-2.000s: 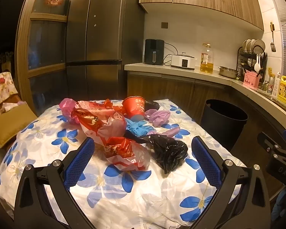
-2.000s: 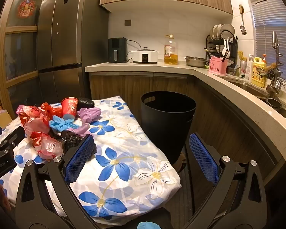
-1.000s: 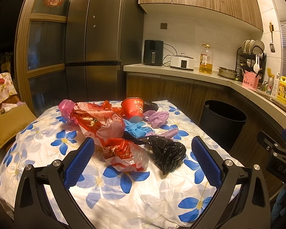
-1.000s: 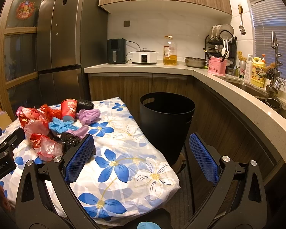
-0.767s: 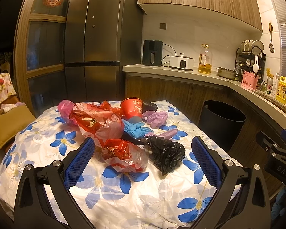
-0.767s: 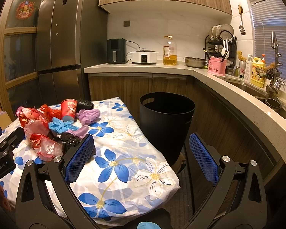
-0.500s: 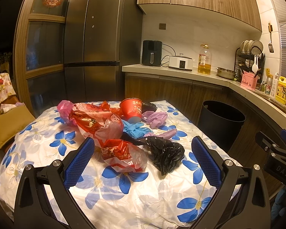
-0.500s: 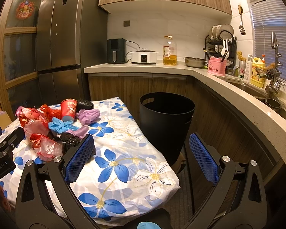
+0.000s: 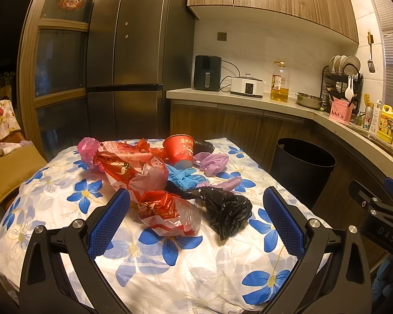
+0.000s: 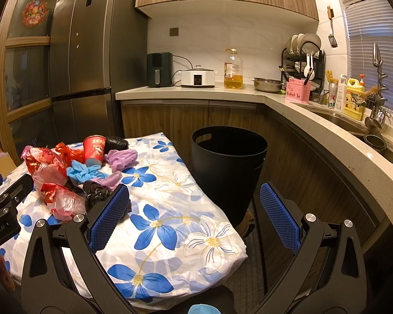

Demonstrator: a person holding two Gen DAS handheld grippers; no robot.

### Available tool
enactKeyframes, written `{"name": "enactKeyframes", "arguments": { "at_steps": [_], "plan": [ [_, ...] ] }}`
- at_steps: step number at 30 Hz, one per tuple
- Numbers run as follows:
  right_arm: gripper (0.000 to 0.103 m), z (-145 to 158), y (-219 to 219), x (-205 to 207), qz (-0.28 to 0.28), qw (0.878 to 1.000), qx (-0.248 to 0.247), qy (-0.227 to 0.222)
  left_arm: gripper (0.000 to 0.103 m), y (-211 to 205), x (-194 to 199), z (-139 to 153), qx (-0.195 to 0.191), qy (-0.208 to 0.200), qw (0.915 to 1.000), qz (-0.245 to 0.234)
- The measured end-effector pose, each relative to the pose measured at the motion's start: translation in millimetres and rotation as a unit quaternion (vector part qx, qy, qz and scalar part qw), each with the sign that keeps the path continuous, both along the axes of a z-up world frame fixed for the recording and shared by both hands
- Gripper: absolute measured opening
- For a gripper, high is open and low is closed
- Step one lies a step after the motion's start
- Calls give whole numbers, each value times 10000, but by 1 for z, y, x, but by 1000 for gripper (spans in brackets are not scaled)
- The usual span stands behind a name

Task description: Collect trash

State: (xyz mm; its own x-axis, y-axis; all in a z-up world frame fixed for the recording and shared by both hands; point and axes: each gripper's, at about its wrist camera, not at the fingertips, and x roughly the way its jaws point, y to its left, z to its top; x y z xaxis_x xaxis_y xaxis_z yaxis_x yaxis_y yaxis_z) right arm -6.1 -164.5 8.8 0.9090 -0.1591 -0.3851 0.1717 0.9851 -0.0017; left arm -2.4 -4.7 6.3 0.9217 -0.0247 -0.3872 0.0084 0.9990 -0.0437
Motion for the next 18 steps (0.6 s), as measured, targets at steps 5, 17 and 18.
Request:
{"name": "enactKeyframes", "arguments": {
  "at_steps": [5, 17, 18],
  "plan": [
    [99, 0, 0, 0, -1, 10000, 2, -1, 98, 0, 0, 0, -5, 2, 10000, -13],
    [99, -1, -1, 1, -4, 10000, 2, 3, 98, -1, 0, -1, -8, 3, 10000, -33],
    [99, 2, -3, 0, -2, 10000, 7, 6, 98, -2, 0, -2, -6, 4, 10000, -38]
  ]
}}
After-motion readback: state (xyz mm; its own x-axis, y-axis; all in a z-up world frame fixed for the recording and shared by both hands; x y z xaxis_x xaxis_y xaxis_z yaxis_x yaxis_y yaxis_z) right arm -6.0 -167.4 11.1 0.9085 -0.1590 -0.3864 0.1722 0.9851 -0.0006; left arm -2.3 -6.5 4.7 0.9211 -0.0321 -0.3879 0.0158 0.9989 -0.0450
